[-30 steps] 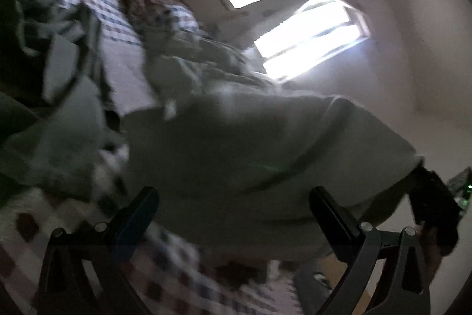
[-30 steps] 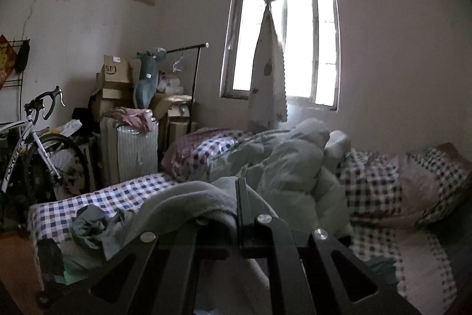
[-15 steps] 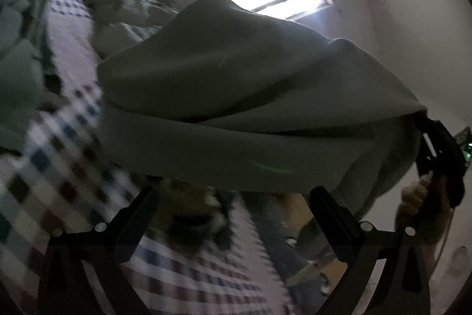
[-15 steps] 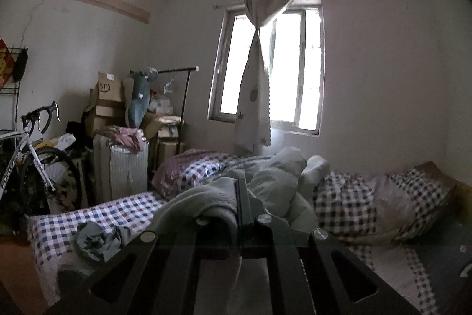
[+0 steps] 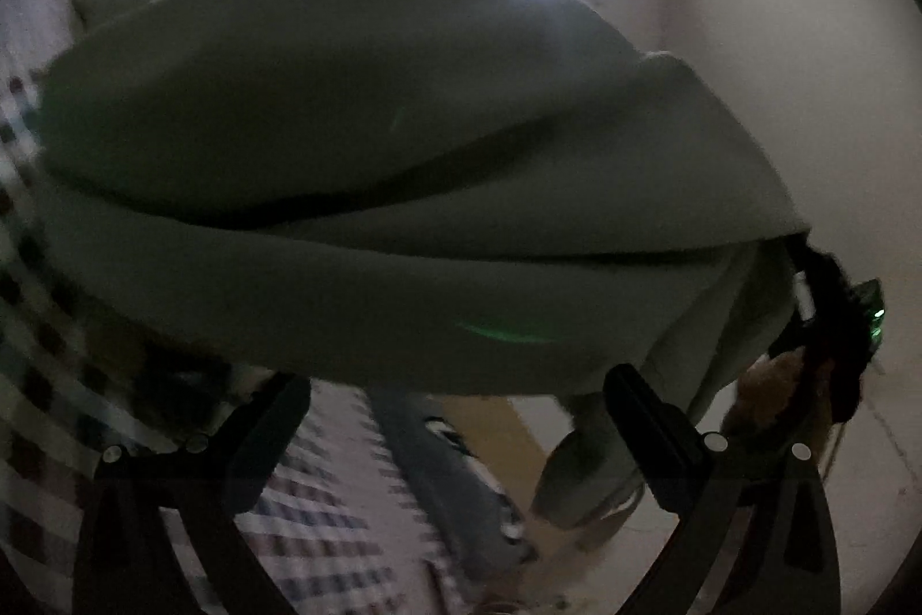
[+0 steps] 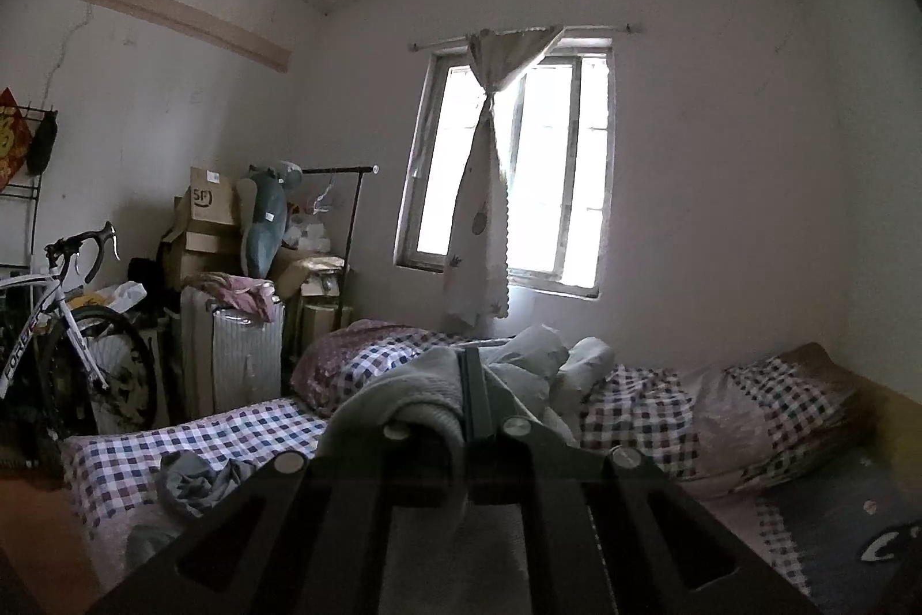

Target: Fold clothes

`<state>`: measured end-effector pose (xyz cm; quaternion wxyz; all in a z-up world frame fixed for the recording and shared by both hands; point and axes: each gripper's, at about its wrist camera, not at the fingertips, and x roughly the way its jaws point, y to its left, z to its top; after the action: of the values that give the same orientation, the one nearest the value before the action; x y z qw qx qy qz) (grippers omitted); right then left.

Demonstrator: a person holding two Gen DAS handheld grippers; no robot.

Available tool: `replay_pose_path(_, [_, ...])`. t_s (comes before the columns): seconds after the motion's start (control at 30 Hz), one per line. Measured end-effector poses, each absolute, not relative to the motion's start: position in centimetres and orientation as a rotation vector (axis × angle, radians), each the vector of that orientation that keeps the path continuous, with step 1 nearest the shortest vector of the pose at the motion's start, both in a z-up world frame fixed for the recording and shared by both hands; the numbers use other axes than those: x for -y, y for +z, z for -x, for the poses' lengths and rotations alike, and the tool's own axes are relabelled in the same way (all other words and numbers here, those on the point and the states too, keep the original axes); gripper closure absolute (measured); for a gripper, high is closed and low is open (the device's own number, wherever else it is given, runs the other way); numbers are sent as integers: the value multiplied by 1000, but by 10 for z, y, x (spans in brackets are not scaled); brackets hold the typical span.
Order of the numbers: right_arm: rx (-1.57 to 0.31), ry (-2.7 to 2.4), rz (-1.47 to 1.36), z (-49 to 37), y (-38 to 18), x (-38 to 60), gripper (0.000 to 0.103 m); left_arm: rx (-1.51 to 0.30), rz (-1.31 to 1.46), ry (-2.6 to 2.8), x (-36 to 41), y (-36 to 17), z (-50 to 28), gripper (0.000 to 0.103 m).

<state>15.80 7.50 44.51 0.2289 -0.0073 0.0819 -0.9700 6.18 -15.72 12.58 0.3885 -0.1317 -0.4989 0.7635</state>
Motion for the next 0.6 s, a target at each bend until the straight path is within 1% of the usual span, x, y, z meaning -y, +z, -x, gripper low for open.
replay_pose_path(0.17, [-227,-2674,12,-183,451,-94,101,1283,287,1939,152,138,-71,1])
replay_pose_path(0.23, [-207,-2676,-10,-190,448,-104,101,1286,294,1979,153,140,-74,8])
replay_pose_path(0.3, [-184,-2684,-41,-196,441,-114,101,1318,296,2003,158,138,-80,27])
replay_pose_path(0.33, [-168,-2689,-62,-199,437,-121,101,1334,297,2014,160,137,-83,33])
replay_pose_path(0.37, [-155,-2696,-77,-201,432,-125,101,1343,300,2024,162,136,-88,46])
replay_pose_path(0.4, [-142,-2705,-102,-203,425,-133,101,1337,310,2042,164,136,-93,57])
replay_pose_path(0.43, [-129,-2713,-128,-204,419,-142,101,1322,321,2070,166,136,-97,61])
replay_pose_path(0.47, [-115,-2722,-154,-206,412,-150,101,1305,330,2096,162,138,-100,69])
replay_pose_path(0.5, [-101,-2730,-178,-208,405,-157,101,1294,338,2119,164,139,-104,75])
replay_pose_path(0.6, [-47,-2752,-288,-210,377,-185,101,1280,351,2178,174,141,-111,82])
